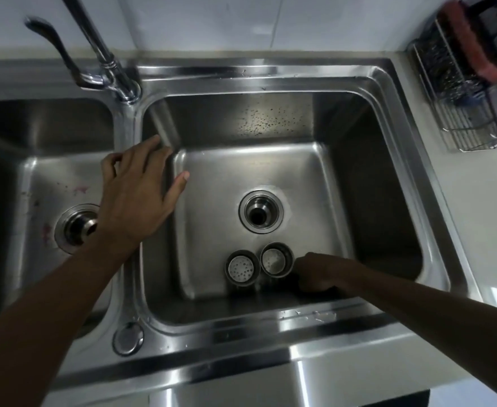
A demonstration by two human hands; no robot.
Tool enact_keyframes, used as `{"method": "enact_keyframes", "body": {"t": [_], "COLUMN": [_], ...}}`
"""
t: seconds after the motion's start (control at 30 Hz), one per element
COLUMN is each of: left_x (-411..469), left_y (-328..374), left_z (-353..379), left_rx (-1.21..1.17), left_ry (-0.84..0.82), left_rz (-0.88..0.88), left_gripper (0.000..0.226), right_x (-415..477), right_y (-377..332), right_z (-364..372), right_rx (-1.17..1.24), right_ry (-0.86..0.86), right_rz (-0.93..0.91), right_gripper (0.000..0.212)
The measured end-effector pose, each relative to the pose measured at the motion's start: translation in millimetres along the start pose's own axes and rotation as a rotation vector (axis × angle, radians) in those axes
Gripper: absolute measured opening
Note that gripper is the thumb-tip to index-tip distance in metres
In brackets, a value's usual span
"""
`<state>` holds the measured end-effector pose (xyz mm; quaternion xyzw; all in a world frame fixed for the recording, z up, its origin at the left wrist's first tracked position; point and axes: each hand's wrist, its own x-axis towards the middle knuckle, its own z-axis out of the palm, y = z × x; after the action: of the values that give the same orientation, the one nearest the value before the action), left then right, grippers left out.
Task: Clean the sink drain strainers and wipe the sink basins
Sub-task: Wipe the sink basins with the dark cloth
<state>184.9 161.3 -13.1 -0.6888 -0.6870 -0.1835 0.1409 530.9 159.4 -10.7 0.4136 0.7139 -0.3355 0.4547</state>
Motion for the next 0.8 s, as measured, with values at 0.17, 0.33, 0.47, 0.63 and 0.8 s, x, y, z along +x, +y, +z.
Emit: {"method": "enact_keyframes", "body": {"t": [0.17, 0.33, 0.47, 0.63, 0.8], "left_x": [0.9, 2.8, 3.9, 5.1, 5.6], "left_y": [-0.5, 1.8, 4.3, 5.0, 8.9], "left_z": [-1.8, -5.9, -9.9, -13.1, -18.5], "left_rx": [-0.021, -0.034, -0.033, -0.033, -0.018], "left_ry": [-0.039, -0.063, -0.087, -0.115, -0.097], "left_rz": [-0.006, -0.019, -0.023, -0.026, -0.070], "left_gripper": [0.054, 0.054, 0.055, 0.055, 0.057], "right_x": [7.6, 19.4, 33.5, 48.7, 60.2], "right_y": [-46.5, -100.1, -151.8, -182.1, -196.2], "right_z": [-6.7, -14.1, -19.3, -15.5, -25.2], "right_rx": [0.075, 0.075, 0.203, 0.561, 1.355], "right_ry": [-0.033, -0.034, -0.017, 0.075, 0.075], "right_rz": [-0.127, -0.320, -0.425, -0.292, -0.040], "right_gripper": [0.039, 0.041, 0.041, 0.036, 0.024]}}
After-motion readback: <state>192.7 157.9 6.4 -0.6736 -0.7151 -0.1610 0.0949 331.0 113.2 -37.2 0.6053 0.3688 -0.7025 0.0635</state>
